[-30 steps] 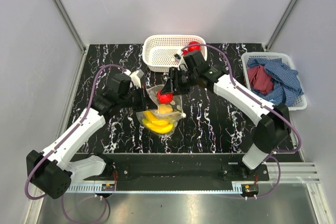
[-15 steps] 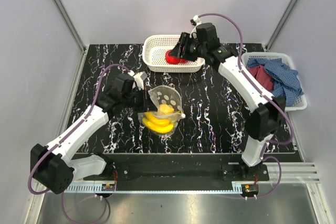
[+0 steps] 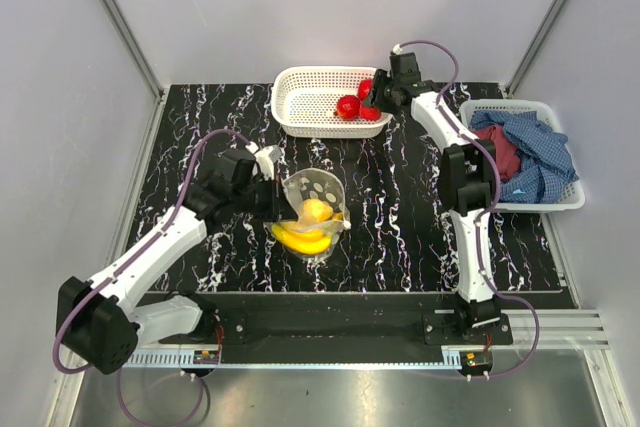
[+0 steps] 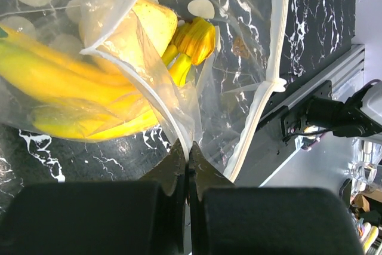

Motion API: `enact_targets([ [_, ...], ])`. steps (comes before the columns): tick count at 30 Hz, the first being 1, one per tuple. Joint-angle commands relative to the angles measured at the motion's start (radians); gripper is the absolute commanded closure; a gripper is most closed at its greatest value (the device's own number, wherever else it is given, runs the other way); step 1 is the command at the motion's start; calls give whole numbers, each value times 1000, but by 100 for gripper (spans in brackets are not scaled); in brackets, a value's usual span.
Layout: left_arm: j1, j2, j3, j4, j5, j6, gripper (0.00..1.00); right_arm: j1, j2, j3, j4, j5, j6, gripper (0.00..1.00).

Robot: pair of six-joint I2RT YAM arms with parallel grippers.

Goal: Open the zip-top bag and remove the fake food

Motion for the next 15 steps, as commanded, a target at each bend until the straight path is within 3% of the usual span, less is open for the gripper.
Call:
enact_targets([
  [1, 0, -36, 1, 61, 44, -6, 100, 6, 36, 148, -12, 34, -66, 38],
  [5, 0, -11, 27, 64, 63, 6, 100, 6, 96, 249, -78, 38, -79, 9],
  [7, 0, 1, 41, 63, 70, 6, 100, 6, 110, 291, -140, 37, -73, 2],
  [15, 0, 49, 107, 63, 78, -17, 100, 14, -5, 322, -388, 0, 36, 0],
])
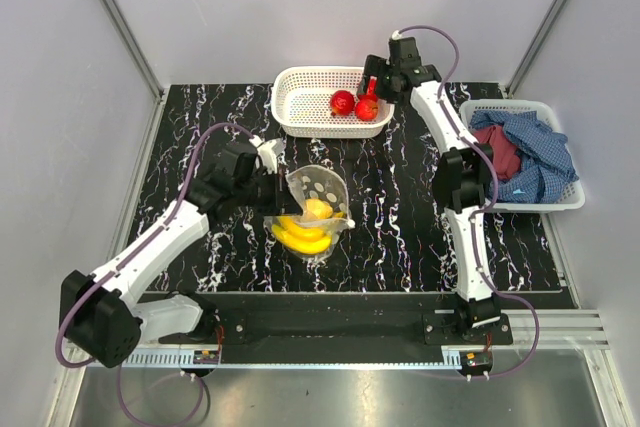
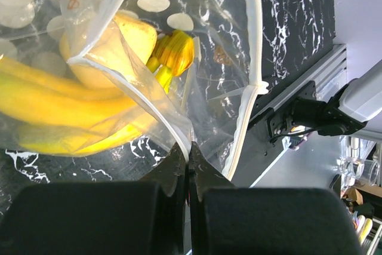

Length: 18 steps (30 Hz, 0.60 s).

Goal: Open the zip-top bag and remove the fake food

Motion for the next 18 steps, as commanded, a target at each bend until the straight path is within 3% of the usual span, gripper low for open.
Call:
enact_targets([
  [1, 0, 25, 71, 42, 37, -17, 100, 16, -163, -10, -197, -36, 70, 0],
  [5, 0, 62, 97, 42, 48, -39, 100, 62, -356, -260, -232, -125, 64, 1],
  [10, 0, 86, 140, 45, 46, -63, 100, 174, -710, -674, -87, -206, 40, 5],
  [13, 0, 105, 165, 46, 57, -71, 100, 226, -844, -815, -23, -242, 37, 13],
  [18, -3, 108, 180, 46, 48, -83, 100, 328, -890, -880, -7, -277, 43, 28],
])
